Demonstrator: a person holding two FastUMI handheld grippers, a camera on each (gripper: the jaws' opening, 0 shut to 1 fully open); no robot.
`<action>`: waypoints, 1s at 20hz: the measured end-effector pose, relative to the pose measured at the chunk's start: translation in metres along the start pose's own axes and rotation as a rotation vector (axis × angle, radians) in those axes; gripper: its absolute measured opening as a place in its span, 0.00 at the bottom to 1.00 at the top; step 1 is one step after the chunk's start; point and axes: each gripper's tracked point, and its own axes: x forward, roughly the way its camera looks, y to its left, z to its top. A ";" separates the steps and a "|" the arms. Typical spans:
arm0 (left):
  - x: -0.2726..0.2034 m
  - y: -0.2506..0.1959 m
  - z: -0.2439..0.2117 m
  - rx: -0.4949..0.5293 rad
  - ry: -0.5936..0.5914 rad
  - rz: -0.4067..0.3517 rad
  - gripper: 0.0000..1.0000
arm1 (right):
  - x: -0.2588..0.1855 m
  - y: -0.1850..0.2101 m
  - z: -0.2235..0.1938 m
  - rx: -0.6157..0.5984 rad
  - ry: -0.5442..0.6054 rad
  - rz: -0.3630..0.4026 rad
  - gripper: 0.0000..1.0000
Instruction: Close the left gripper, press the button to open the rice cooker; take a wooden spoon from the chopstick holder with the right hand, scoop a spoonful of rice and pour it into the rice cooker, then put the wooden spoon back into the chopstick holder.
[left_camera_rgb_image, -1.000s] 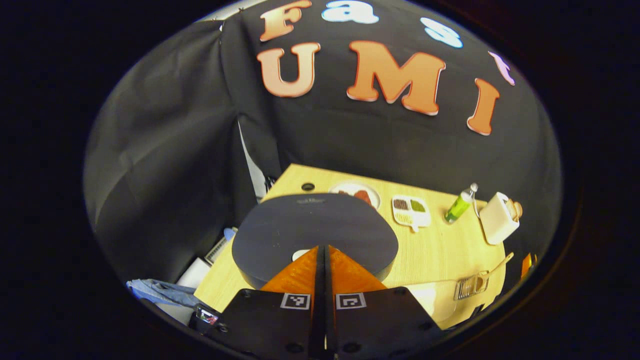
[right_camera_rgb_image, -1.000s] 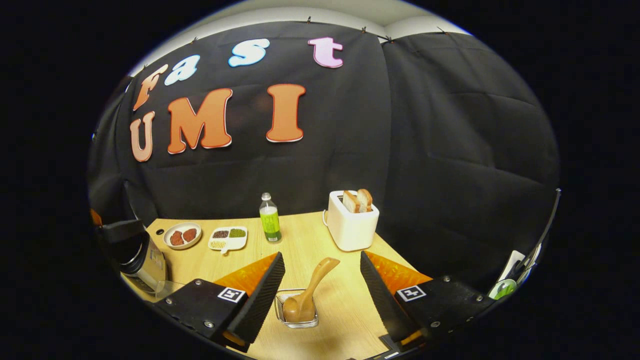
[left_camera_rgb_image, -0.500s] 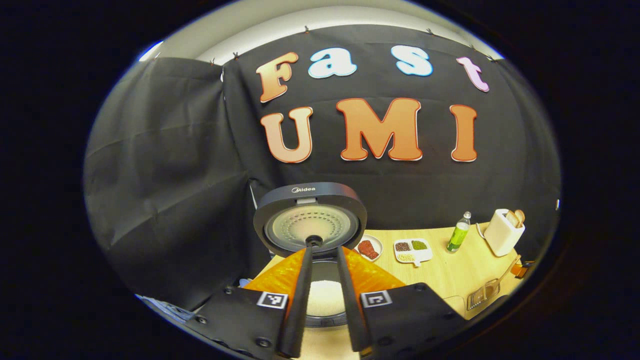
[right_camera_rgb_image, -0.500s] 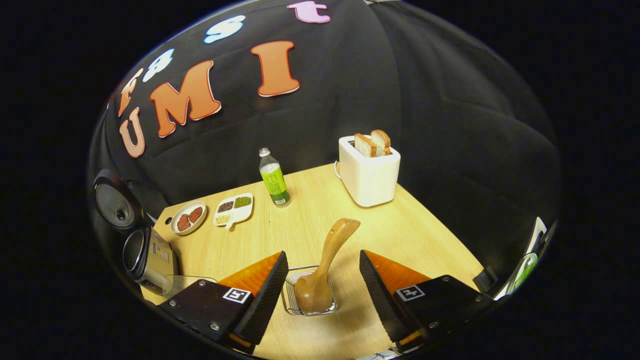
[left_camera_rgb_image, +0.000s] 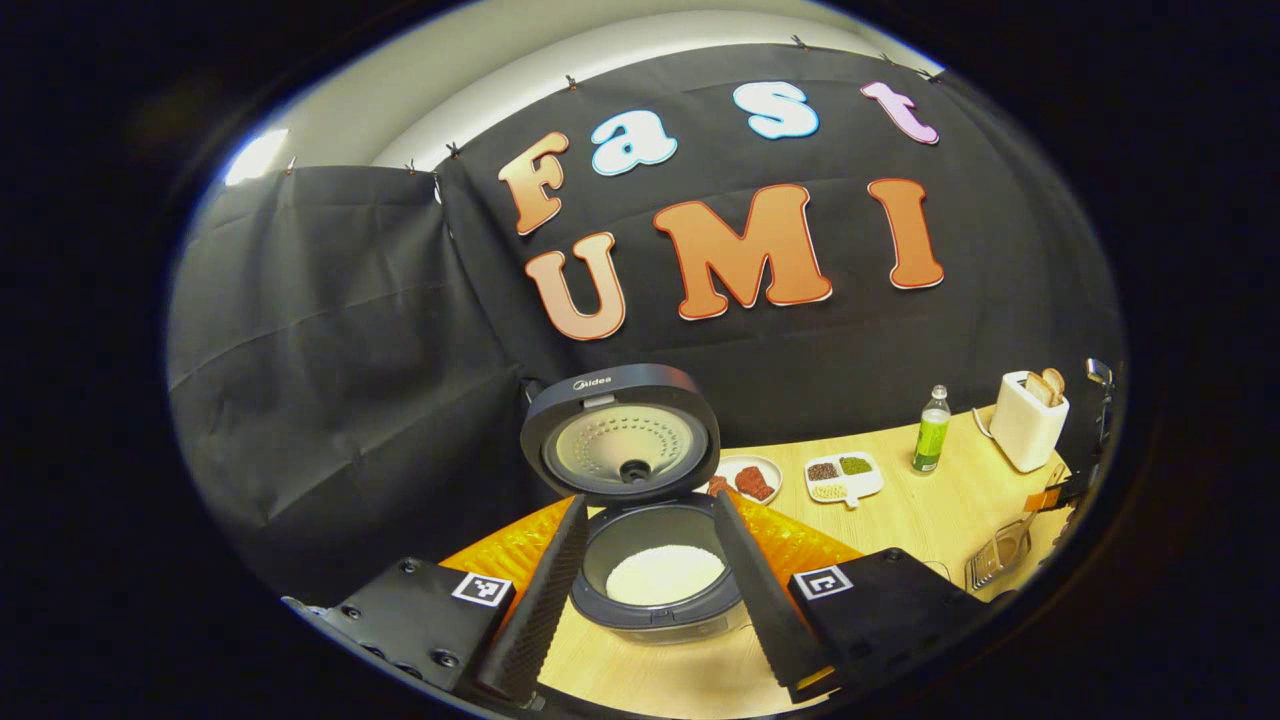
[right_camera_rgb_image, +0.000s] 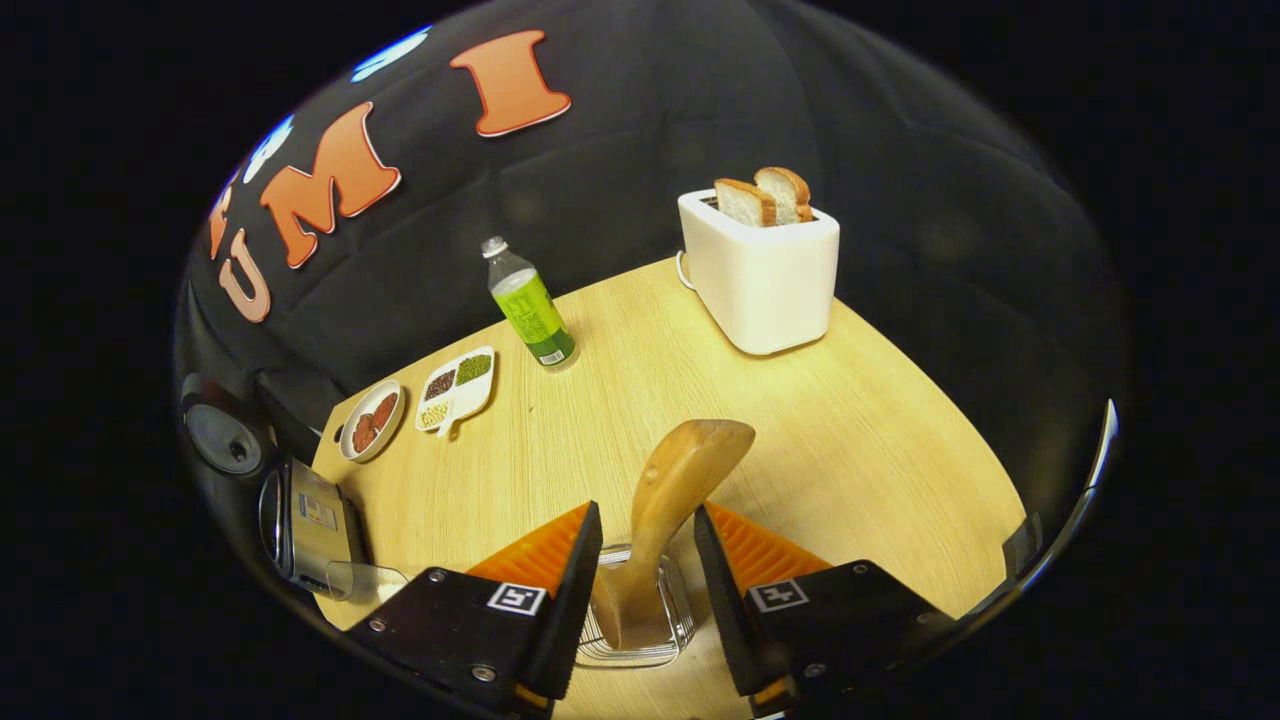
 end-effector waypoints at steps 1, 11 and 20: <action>-0.006 -0.001 -0.003 0.002 0.010 0.013 0.87 | 0.004 0.000 -0.003 0.010 0.020 0.003 0.53; -0.015 -0.034 -0.004 0.031 0.024 0.001 0.87 | -0.003 0.006 -0.015 0.153 0.076 0.091 0.16; 0.004 -0.046 -0.003 0.002 -0.009 -0.107 0.90 | -0.042 0.007 -0.005 0.174 -0.011 0.073 0.11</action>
